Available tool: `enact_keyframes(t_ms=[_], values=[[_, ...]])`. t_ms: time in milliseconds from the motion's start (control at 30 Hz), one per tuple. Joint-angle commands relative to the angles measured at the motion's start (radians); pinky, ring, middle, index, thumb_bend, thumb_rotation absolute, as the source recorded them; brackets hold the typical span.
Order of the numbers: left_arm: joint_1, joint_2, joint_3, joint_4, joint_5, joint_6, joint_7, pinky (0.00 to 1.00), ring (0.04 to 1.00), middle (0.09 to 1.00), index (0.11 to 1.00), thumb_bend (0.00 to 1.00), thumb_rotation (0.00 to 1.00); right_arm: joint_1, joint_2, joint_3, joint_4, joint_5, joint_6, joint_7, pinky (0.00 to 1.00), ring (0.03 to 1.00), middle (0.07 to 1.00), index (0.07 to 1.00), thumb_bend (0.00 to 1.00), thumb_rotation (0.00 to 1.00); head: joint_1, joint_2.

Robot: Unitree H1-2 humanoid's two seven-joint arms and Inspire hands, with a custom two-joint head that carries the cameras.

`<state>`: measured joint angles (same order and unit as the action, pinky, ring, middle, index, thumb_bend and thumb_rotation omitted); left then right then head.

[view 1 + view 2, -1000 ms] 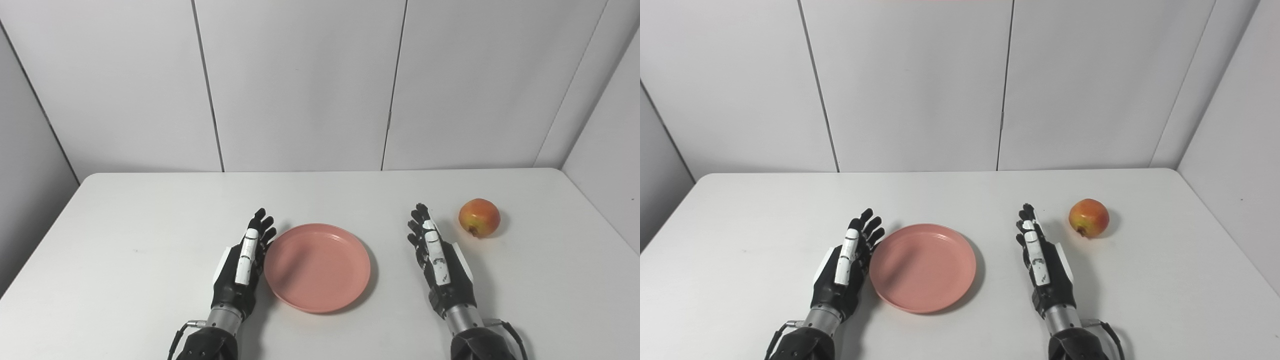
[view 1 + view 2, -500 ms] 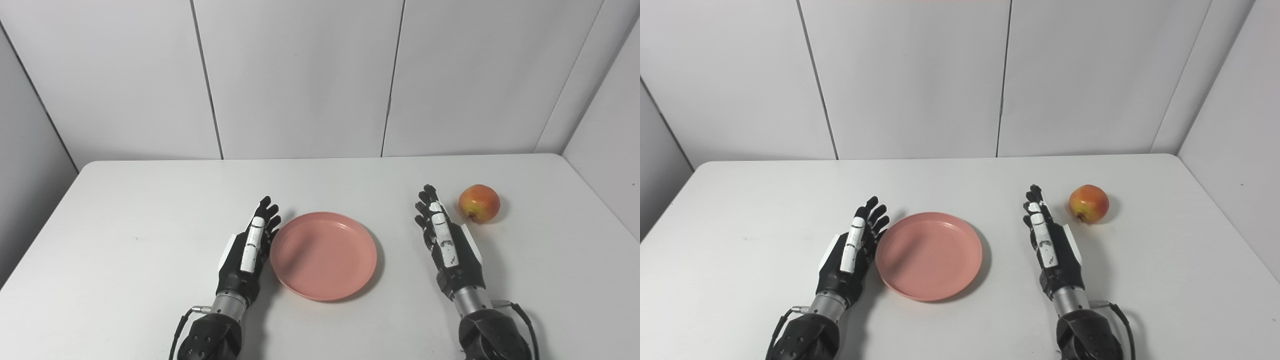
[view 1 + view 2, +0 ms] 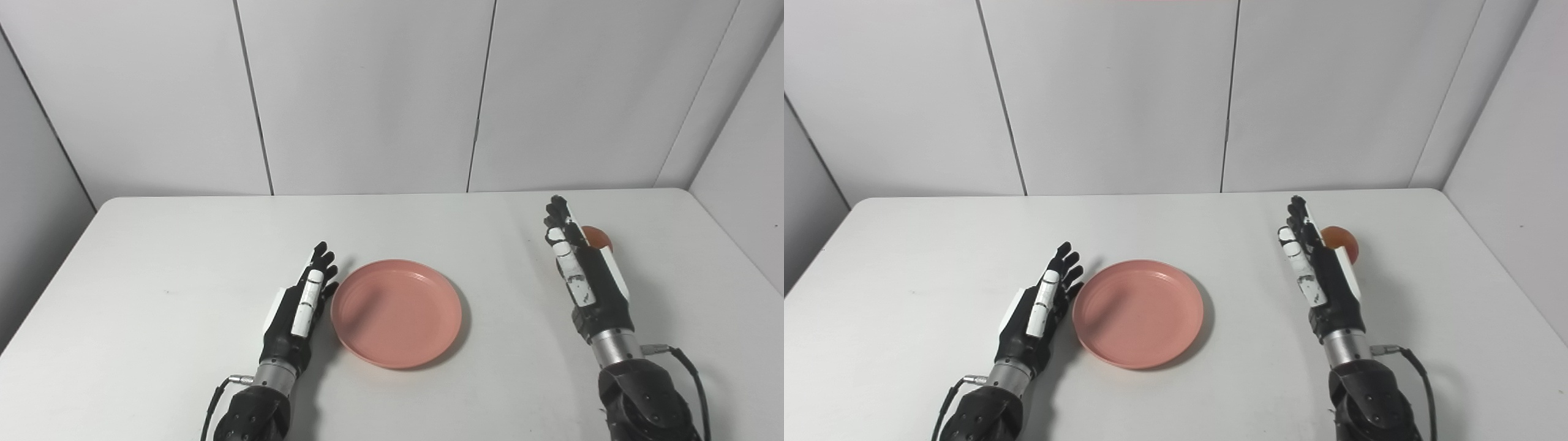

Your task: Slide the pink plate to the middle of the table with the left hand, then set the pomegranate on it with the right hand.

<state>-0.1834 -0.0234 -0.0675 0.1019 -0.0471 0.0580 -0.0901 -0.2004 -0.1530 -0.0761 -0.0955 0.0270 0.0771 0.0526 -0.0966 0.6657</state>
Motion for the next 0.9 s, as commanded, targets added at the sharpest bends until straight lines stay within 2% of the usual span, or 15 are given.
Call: enact_keyframes(t_ms=[0, 133, 367, 667, 867], values=[[-0.033, -0.001, 0.005, -0.01, 0.0, -0.05, 0.0, 0.94, 0.961, 0.972, 0.979, 0.6, 1.0, -0.053, -0.025, -0.017, -0.034, -0.008, -0.007, -0.011, 1.0, 0.999, 0.982, 0.979, 0.8, 0.83, -0.002, -0.005], [-0.03, 0.0, 0.006, -0.007, 0.006, -0.059, 0.002, 0.94, 0.963, 0.971, 0.978, 0.59, 1.0, -0.067, -0.057, -0.026, -0.026, -0.05, -0.003, -0.024, 1.0, 0.997, 0.981, 0.981, 0.83, 0.8, -0.004, -0.012], [-0.023, -0.001, -0.001, -0.005, 0.033, -0.081, 0.012, 0.94, 0.962, 0.971, 0.975, 0.59, 1.0, -0.081, -0.128, -0.02, -0.013, -0.186, -0.017, -0.044, 0.98, 0.984, 0.975, 0.975, 0.77, 0.8, -0.003, -0.029], [-0.027, 0.001, 0.002, 0.011, 0.032, -0.096, 0.009, 0.96, 0.973, 0.981, 0.986, 0.59, 1.0, -0.109, -0.153, -0.04, 0.022, -0.238, 0.0, -0.063, 0.91, 0.963, 0.96, 0.96, 0.74, 0.72, -0.021, -0.039], [-0.051, -0.002, 0.009, 0.039, 0.009, -0.098, -0.005, 0.97, 0.98, 0.986, 0.987, 0.59, 1.0, -0.134, -0.178, -0.033, 0.058, -0.304, 0.037, -0.067, 0.93, 0.961, 0.964, 0.968, 0.76, 0.67, -0.043, -0.036]])
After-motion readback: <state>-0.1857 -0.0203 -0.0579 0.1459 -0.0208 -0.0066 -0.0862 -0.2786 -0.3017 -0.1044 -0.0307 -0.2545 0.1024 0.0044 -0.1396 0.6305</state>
